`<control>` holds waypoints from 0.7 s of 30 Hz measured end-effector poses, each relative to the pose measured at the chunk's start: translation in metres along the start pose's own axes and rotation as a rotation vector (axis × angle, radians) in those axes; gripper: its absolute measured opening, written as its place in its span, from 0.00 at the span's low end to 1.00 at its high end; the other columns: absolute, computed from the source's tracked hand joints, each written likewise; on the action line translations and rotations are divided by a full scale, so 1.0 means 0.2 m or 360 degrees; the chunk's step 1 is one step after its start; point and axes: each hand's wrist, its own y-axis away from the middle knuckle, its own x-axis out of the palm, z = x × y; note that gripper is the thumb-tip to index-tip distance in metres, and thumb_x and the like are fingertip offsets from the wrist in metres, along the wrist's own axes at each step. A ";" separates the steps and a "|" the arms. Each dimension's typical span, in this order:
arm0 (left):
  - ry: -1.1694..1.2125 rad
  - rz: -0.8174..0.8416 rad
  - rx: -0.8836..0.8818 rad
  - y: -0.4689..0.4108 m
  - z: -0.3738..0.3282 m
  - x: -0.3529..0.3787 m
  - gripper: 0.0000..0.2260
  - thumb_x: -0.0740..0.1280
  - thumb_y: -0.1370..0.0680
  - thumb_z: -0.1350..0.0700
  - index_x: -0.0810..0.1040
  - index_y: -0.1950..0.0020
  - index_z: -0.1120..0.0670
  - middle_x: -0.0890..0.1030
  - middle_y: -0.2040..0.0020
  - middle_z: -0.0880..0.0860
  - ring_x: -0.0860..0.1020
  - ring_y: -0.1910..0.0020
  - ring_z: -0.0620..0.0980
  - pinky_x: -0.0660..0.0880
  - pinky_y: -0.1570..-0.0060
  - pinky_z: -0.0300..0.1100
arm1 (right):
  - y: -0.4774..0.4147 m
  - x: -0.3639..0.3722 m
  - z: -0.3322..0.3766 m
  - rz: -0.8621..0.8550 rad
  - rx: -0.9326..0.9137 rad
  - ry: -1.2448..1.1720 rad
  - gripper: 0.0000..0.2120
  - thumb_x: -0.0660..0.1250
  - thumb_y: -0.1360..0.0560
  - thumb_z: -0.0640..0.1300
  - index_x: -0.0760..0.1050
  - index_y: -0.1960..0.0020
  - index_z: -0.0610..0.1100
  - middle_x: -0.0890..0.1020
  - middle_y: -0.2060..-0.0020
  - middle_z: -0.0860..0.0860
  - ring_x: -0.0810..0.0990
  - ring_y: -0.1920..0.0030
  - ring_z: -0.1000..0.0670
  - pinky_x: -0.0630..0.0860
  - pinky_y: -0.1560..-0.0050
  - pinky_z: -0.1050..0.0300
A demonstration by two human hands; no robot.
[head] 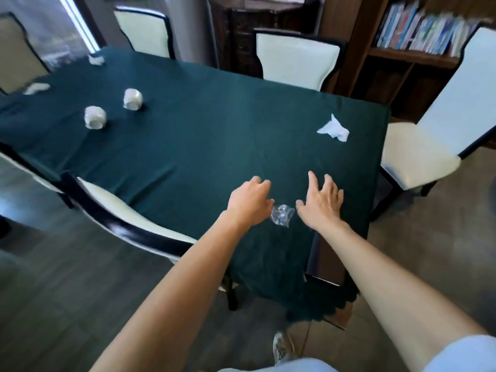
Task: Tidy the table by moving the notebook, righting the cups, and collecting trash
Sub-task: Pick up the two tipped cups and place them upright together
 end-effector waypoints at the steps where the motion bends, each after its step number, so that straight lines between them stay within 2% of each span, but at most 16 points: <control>1: -0.0044 -0.0054 0.0006 0.03 0.09 -0.09 0.17 0.65 0.18 0.49 0.76 0.33 0.57 0.78 0.36 0.57 0.79 0.39 0.61 0.77 0.48 0.53 | -0.01 -0.03 0.12 -0.0038 -0.0059 0.0002 0.41 0.68 0.22 0.53 0.51 0.17 0.46 0.54 0.20 0.34 0.55 0.20 0.34 0.50 0.22 0.34; 6: -0.0296 -0.0298 -0.0050 0.24 0.59 -0.45 0.17 0.62 0.16 0.46 0.77 0.37 0.58 0.80 0.39 0.56 0.77 0.37 0.59 0.74 0.44 0.51 | 0.03 -0.12 0.71 -0.0175 -0.0286 -0.0002 0.39 0.62 0.20 0.59 0.49 0.17 0.47 0.53 0.20 0.35 0.55 0.20 0.35 0.47 0.22 0.32; 8: -0.0404 -0.0367 -0.0121 0.35 0.81 -0.55 0.20 0.60 0.16 0.43 0.75 0.34 0.57 0.79 0.36 0.56 0.74 0.33 0.59 0.72 0.39 0.51 | 0.08 -0.13 0.93 -0.0219 -0.0354 0.0003 0.39 0.59 0.19 0.63 0.49 0.16 0.48 0.53 0.20 0.35 0.54 0.20 0.35 0.45 0.21 0.32; 11: -0.0427 -0.0395 -0.0349 0.56 1.16 -0.66 0.29 0.56 0.15 0.39 0.64 0.19 0.56 0.68 0.20 0.58 0.62 0.20 0.62 0.63 0.25 0.56 | 0.19 -0.11 1.27 -0.0234 -0.0460 -0.0023 0.39 0.54 0.20 0.67 0.47 0.16 0.50 0.51 0.19 0.35 0.51 0.19 0.35 0.43 0.21 0.32; 13: -0.0346 -0.0384 -0.0508 0.68 1.36 -0.70 0.33 0.54 0.15 0.38 0.56 0.15 0.55 0.58 0.15 0.59 0.53 0.16 0.62 0.56 0.21 0.59 | 0.27 -0.09 1.46 -0.0229 -0.0549 -0.0030 0.40 0.52 0.20 0.68 0.46 0.16 0.50 0.50 0.18 0.35 0.50 0.19 0.35 0.43 0.21 0.32; 16: -0.0206 -0.0384 -0.0697 0.86 1.62 -0.73 0.35 0.52 0.16 0.36 0.50 0.14 0.53 0.50 0.13 0.58 0.47 0.15 0.62 0.51 0.19 0.62 | 0.38 -0.05 1.73 -0.0204 -0.0714 -0.0013 0.41 0.51 0.21 0.71 0.43 0.16 0.51 0.48 0.18 0.35 0.49 0.18 0.35 0.43 0.21 0.32; 21: -0.0088 -0.0438 -0.0884 1.04 1.92 -0.72 0.37 0.51 0.17 0.33 0.46 0.14 0.51 0.45 0.13 0.57 0.45 0.15 0.61 0.50 0.19 0.63 | 0.46 0.05 2.06 -0.0151 -0.0852 0.0023 0.43 0.50 0.22 0.72 0.41 0.16 0.51 0.46 0.18 0.36 0.48 0.18 0.36 0.41 0.21 0.34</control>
